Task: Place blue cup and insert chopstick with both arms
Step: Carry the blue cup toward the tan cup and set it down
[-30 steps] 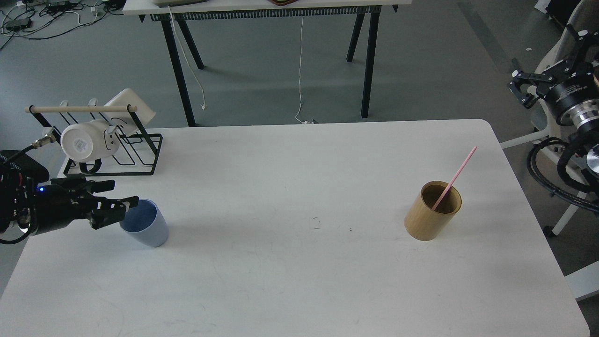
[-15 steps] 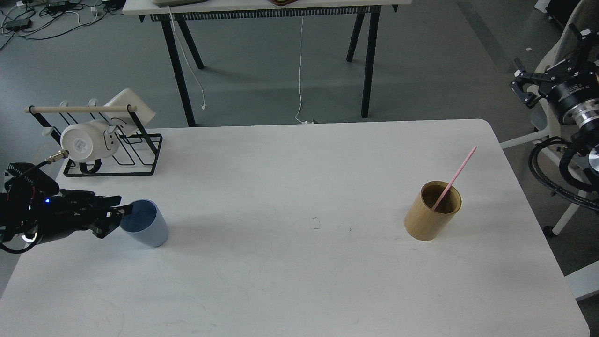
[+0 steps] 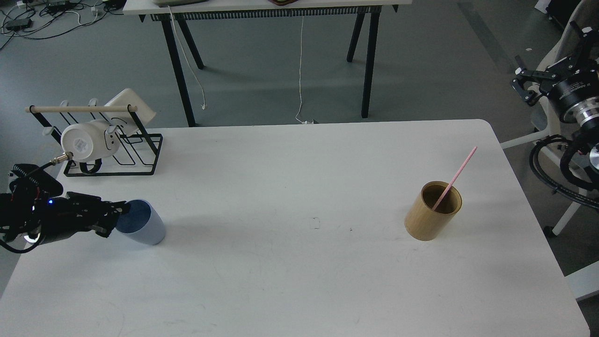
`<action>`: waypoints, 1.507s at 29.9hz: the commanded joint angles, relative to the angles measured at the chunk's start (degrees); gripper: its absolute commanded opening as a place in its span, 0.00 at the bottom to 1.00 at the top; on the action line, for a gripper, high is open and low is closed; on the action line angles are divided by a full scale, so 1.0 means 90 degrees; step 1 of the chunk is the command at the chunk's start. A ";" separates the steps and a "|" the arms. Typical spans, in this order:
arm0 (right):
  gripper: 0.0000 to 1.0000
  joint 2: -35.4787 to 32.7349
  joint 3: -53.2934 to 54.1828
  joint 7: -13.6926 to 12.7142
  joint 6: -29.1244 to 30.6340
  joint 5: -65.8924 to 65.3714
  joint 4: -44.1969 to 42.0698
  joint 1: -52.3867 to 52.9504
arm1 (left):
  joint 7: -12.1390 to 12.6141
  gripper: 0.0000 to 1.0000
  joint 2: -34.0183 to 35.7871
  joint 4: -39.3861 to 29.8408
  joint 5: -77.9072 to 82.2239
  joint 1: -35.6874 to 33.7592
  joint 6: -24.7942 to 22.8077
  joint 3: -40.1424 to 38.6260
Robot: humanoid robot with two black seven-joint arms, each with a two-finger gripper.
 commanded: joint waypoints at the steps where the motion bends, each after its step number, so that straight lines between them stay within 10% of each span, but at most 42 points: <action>1: 1.00 -0.0037 0.0013 0.0000 -0.0001 0.0010 0.0009 0.0001 | 0.0006 0.00 -0.0005 -0.0189 -0.0010 -0.0397 -0.0232 -0.0002; 14: 1.00 -0.0448 -0.0182 -0.0010 -0.0001 -0.0010 0.0048 0.0665 | 0.0191 0.00 -0.2335 -0.1400 0.0009 -0.2654 -0.3022 -0.0002; 19: 1.00 -0.0487 -0.0192 -0.0010 -0.0001 -0.0010 0.0048 0.0704 | 0.0855 0.00 -0.3538 -0.1371 0.1023 -0.2781 -0.3022 0.0056; 40: 1.00 -0.0555 -0.0182 -0.0010 -0.0001 -0.0010 0.0058 0.0421 | 0.1226 0.06 -0.5014 -0.0599 0.1496 -0.2264 -0.3022 0.0486; 45: 1.00 -0.0555 -0.0192 -0.0010 -0.0001 -0.0010 0.0058 0.0421 | 0.1510 0.32 -0.5024 -0.0638 0.1496 -0.2195 -0.3022 0.0418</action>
